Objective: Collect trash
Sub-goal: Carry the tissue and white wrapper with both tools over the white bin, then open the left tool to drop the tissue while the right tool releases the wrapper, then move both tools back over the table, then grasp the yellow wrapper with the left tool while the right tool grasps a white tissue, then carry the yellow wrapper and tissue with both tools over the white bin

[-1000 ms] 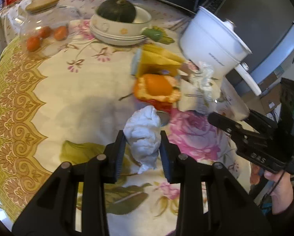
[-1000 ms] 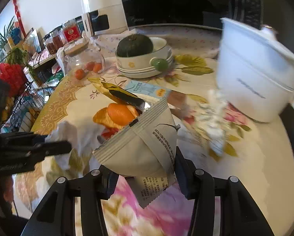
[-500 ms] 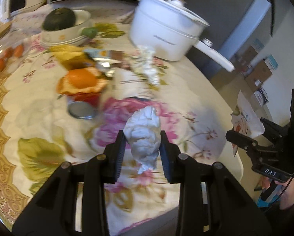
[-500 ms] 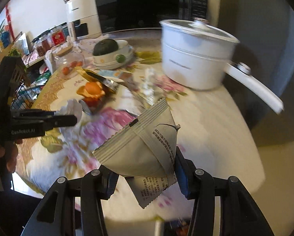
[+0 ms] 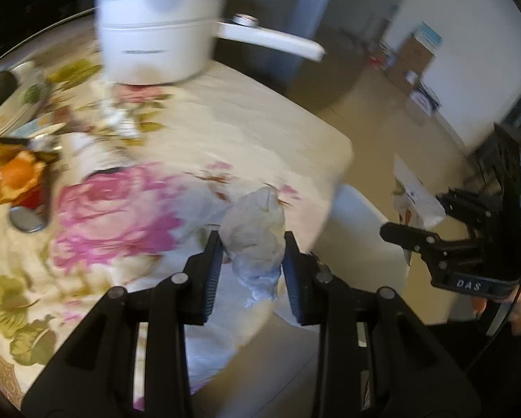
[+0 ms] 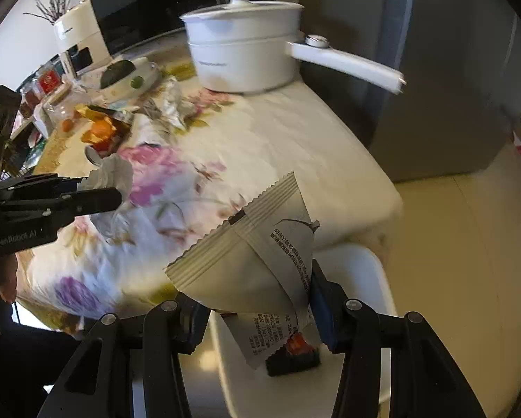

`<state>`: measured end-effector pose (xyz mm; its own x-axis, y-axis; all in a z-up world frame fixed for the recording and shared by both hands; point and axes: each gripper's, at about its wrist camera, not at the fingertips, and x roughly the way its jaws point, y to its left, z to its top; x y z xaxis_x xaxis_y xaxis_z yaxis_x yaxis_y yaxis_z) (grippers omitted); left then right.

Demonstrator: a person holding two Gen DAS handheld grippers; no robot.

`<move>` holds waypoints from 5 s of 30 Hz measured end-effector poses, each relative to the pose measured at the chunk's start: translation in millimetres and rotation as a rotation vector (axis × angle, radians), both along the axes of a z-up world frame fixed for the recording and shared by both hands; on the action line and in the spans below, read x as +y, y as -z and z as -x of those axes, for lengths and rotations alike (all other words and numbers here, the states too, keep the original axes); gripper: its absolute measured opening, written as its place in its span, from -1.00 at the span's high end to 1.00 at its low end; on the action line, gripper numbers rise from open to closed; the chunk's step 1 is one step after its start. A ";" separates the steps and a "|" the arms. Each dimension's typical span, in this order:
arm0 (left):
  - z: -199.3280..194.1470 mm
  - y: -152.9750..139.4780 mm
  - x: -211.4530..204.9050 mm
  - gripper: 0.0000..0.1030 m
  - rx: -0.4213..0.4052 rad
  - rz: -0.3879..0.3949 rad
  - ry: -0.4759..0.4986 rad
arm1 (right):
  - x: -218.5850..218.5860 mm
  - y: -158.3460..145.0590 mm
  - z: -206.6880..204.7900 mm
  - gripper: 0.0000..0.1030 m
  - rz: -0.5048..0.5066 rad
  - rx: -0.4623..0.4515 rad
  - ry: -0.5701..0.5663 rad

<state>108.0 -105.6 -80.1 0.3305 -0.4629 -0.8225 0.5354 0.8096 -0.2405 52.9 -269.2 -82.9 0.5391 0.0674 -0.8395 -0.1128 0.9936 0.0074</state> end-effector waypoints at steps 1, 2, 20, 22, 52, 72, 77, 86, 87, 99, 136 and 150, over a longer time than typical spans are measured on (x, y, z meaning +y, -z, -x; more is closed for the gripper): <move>2.9 1.1 -7.2 0.31 0.000 -0.003 0.020 | -6.8 3.0 3.5 0.00 0.005 0.009 0.009; 7.9 3.2 -16.6 0.31 -0.002 -0.008 0.046 | -14.0 6.6 7.1 0.00 0.007 0.022 0.019; 44.1 31.9 -103.5 0.21 -0.035 -0.086 0.252 | -72.2 29.5 42.0 -0.01 0.000 0.078 0.093; 44.9 31.7 -105.6 -0.43 -0.071 -0.112 0.239 | -74.9 29.8 43.3 -0.01 -0.003 0.078 0.099; 28.0 28.2 -67.4 -0.99 -0.085 -0.185 0.090 | -79.6 34.4 39.0 -0.86 -0.035 0.091 0.160; -33.6 7.9 35.1 -0.99 -0.072 -0.138 -0.274 | -31.9 23.2 7.0 -1.00 0.061 0.066 0.076; -55.3 5.7 82.3 -0.99 -0.079 -0.123 -0.436 | -10.0 13.9 -11.9 -1.00 0.046 0.045 0.066; -84.5 12.9 145.2 -0.99 -0.185 -0.091 -0.616 | 24.7 5.9 -47.1 -1.00 -0.025 0.026 0.051; -89.3 15.1 149.6 -0.99 -0.204 -0.094 -0.616 | 28.7 6.4 -50.5 -1.00 -0.025 0.026 0.044; -132.4 31.1 180.2 -0.73 -0.283 -0.054 -0.577 | 90.1 16.1 -113.4 -1.00 -0.025 -0.027 -0.136; -146.9 28.1 195.8 -0.07 -0.302 0.061 -0.525 | 165.8 47.6 -253.7 0.00 -0.203 -0.075 -0.099; -101.6 -8.6 184.1 -0.07 -0.311 0.088 -0.510 | 117.9 -11.1 -176.6 0.00 -0.141 -0.129 -0.080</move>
<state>209.5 78.5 -71.4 0.7473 -0.2446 -0.6178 0.1406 0.9669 -0.2127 229.5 -151.3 -71.8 0.6300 0.2264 -0.7429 -0.2003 0.9716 0.1263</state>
